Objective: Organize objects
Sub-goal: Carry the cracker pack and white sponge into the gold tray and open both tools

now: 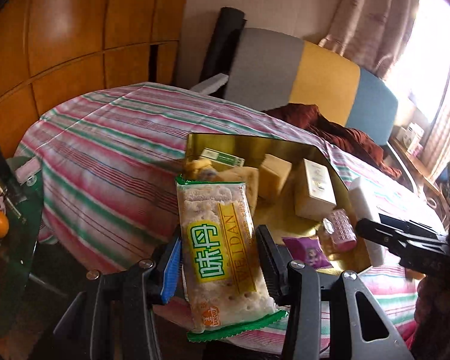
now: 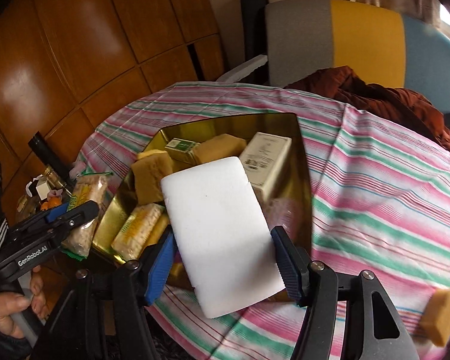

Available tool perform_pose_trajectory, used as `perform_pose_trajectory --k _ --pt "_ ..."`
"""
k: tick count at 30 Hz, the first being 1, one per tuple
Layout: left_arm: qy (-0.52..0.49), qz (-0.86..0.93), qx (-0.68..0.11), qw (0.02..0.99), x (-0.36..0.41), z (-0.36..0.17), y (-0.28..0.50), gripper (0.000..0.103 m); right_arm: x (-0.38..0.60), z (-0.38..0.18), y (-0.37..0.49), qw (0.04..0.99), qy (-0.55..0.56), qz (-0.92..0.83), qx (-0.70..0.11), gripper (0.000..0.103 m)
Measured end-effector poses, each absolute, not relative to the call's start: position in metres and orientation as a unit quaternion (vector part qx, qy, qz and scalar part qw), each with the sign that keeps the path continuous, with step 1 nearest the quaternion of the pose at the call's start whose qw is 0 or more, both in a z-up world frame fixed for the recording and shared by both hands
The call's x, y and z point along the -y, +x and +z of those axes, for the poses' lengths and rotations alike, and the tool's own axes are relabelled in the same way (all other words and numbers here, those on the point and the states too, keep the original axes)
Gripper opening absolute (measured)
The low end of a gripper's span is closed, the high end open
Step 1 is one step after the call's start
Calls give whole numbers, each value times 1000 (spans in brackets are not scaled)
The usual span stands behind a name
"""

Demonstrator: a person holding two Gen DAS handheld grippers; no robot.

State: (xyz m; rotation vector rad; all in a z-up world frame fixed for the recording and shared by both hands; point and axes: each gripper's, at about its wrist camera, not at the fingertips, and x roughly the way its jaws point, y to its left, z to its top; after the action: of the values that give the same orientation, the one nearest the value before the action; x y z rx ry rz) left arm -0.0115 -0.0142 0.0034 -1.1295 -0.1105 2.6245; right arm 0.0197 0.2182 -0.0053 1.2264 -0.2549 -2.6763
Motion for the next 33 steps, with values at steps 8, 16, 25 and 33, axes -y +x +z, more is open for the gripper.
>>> perform_pose_trajectory --k 8,16,25,33 --pt "-403 899 48 166 10 -7 -14 46 -195 -1 -31 106 424 -894 98 66" --pt "-423 887 43 181 -2 -20 -17 46 -195 2 -54 125 413 -889 151 83" --pt "-437 875 21 209 -39 -32 -23 46 -219 -6 -27 69 413 -895 152 95" --pt "-437 875 9 207 -71 -37 -52 47 -247 5 3 28 385 -908 163 101"
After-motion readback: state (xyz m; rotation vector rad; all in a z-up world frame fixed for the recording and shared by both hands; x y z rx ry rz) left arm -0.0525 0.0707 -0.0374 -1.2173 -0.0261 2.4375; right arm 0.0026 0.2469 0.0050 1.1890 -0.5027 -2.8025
